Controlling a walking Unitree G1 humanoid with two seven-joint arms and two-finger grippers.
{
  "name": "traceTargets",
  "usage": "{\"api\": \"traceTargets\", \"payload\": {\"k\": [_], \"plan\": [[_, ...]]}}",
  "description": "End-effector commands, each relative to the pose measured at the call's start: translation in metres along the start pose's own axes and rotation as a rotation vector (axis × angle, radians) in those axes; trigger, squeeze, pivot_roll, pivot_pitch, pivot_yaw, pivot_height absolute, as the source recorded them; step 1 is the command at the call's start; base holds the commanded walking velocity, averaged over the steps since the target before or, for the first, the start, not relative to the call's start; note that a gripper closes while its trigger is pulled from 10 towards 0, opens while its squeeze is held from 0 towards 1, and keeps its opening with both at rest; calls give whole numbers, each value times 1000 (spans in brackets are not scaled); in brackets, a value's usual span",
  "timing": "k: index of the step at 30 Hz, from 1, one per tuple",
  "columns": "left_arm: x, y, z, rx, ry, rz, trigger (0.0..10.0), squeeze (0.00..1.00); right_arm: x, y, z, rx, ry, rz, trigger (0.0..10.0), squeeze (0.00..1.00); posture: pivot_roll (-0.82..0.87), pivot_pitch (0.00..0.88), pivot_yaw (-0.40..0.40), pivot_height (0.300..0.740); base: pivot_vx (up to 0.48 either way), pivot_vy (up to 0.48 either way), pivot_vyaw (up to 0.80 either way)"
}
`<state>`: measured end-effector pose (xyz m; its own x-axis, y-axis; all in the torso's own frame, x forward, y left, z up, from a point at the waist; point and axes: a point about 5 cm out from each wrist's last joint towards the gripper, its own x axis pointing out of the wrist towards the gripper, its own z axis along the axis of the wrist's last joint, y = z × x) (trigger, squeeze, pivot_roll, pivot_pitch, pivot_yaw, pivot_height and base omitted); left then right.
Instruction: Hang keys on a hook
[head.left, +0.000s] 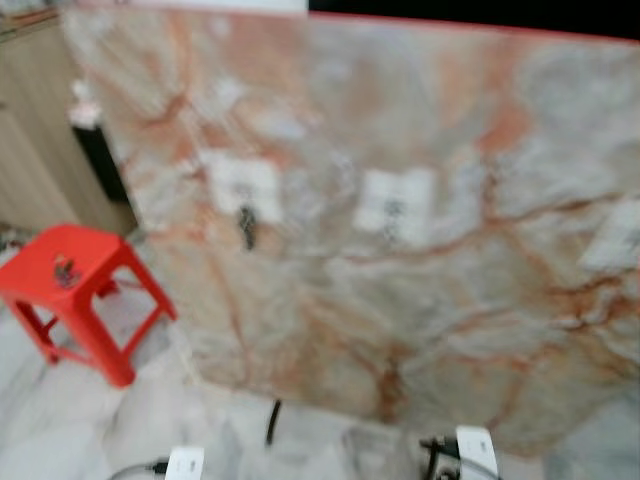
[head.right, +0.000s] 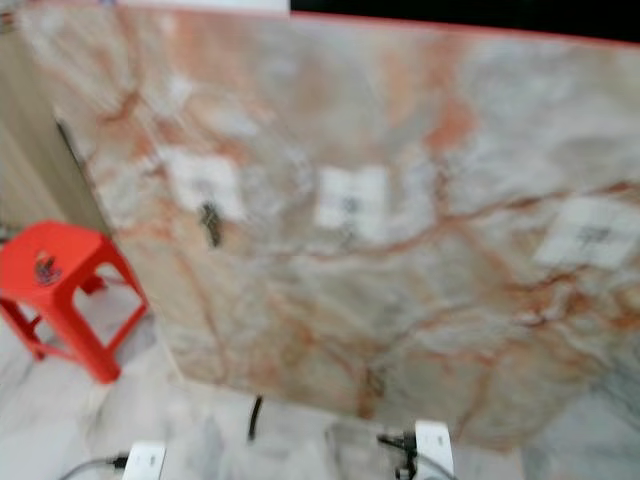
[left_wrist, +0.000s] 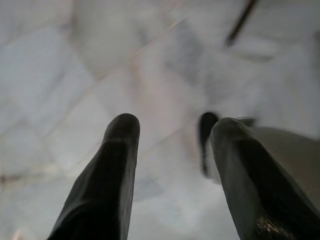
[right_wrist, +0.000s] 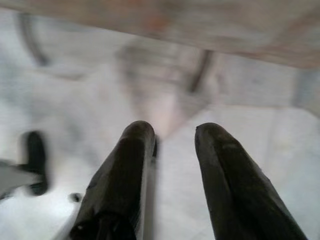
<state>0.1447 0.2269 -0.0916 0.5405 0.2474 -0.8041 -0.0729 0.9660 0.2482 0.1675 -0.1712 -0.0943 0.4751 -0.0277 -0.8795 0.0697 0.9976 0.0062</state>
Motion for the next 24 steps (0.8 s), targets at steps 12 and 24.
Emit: {"api": "traceTargets", "payload": {"k": [12,24], "plan": [[0,-2,-2,31,12,-22,10000,0,0,-6,3,0,-11,-19,10000,0,-40,0,-47,740,0,480,0],[2,1,7,15,-4,-12,10000,0,0,-5,10,16,-23,-18,10000,706,-34,0,-58,740,0,480,0]]}}
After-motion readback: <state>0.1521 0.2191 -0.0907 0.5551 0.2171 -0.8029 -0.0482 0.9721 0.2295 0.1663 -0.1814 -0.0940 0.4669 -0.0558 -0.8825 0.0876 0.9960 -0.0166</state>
